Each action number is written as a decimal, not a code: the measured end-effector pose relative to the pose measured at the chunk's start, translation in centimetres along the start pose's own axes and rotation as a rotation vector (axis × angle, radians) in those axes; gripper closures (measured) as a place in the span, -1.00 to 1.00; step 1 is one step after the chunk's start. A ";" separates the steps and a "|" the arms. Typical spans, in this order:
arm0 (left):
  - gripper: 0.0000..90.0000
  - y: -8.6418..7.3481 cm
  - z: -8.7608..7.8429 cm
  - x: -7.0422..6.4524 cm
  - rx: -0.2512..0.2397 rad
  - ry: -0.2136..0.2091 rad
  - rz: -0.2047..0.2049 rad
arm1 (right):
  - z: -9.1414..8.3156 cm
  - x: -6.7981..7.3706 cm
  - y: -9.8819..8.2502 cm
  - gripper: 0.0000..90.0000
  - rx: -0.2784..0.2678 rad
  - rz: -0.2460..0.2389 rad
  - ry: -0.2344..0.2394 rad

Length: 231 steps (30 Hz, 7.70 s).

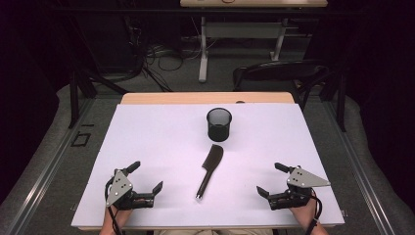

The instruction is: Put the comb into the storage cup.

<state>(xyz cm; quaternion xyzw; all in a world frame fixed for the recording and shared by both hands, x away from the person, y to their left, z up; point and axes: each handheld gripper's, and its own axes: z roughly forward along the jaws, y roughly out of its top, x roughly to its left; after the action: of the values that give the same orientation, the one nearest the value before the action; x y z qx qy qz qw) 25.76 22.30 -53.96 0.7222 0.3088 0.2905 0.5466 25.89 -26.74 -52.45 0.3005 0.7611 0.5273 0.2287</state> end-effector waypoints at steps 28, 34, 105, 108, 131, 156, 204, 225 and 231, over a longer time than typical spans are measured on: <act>-1.00 0.0 0.6 0.3 0.011 0.003 -0.009 | 1.6 1.2 1.0 -1.00 0.079 0.017 0.059; -1.00 0.0 0.5 0.3 0.012 0.003 -0.005 | 2.8 1.7 1.6 -1.00 0.117 -0.013 0.089; -1.00 0.1 0.8 0.3 0.010 0.008 0.005 | 10.6 5.0 5.7 -0.93 0.162 -0.076 0.273; -1.00 0.1 0.8 0.3 0.011 0.008 0.005 | 10.8 5.0 5.7 -0.88 0.165 -0.077 0.278; -1.00 0.1 0.8 0.3 0.013 0.009 0.007 | 12.5 6.6 6.2 0.52 0.200 -0.114 0.326; -1.00 0.1 0.8 0.3 0.016 0.012 0.006 | 15.7 9.7 5.4 1.00 0.312 -0.183 0.375; -1.00 0.1 0.8 0.4 0.016 0.016 0.006 | 16.5 10.5 4.1 1.00 0.500 -0.255 0.425; -1.00 0.1 0.7 0.4 0.013 0.017 0.004 | 15.7 9.4 3.7 1.00 0.541 -0.262 0.387; -1.00 0.1 0.7 0.4 0.013 0.018 0.004 | 15.5 9.0 3.6 1.00 0.555 -0.267 0.381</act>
<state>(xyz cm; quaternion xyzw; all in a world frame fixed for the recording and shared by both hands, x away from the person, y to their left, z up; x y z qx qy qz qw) 26.58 22.18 -54.03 0.7236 0.3143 0.2960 0.5386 30.54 -9.23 -54.57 0.1453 0.9368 0.3128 0.0595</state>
